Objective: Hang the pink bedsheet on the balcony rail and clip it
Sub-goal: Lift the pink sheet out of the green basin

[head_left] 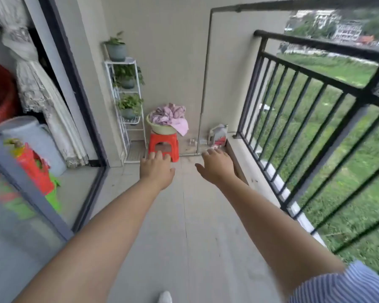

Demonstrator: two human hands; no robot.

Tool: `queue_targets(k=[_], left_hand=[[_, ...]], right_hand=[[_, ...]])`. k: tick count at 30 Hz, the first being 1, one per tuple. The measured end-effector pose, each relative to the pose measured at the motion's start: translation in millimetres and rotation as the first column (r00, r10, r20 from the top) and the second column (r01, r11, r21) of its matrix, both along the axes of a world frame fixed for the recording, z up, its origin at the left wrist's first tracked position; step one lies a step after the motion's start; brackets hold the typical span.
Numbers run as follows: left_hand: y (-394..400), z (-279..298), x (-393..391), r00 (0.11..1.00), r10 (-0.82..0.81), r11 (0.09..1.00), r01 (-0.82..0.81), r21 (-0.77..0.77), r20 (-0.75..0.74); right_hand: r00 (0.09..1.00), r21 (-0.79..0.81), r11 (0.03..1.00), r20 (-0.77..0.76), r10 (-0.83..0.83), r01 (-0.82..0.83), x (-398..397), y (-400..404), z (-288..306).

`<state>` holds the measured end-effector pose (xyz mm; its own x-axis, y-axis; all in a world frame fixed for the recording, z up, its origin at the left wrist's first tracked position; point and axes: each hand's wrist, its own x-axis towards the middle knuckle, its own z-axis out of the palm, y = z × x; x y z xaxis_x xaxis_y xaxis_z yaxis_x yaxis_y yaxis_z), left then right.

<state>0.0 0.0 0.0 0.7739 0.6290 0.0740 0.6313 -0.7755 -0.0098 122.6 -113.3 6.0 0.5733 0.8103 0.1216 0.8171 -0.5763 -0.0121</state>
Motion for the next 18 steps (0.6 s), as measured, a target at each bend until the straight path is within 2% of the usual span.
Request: queue_targets(k=[8, 14, 18], left_hand=[[195.2, -8.5, 156.6, 0.996, 0.005, 0.995, -0.014, -0.1, -0.089], [327.3, -49.0, 289.9, 0.989, -0.02, 0.993, 0.003, -0.118, -0.145], [422.7, -68.9, 376.0, 0.981, 0.033, 0.989, -0.06, -0.137, -0.191]], right_hand=[[0.989, -0.032, 0.996, -0.124, -0.085, 0.082, 148.9, 174.3, -16.2], [0.987, -0.062, 0.996, -0.145, -0.074, 0.066, 292.3, 311.3, -50.6], [0.98, -0.107, 0.994, -0.191, -0.056, 0.036, 395.8, 413.6, -72.5]])
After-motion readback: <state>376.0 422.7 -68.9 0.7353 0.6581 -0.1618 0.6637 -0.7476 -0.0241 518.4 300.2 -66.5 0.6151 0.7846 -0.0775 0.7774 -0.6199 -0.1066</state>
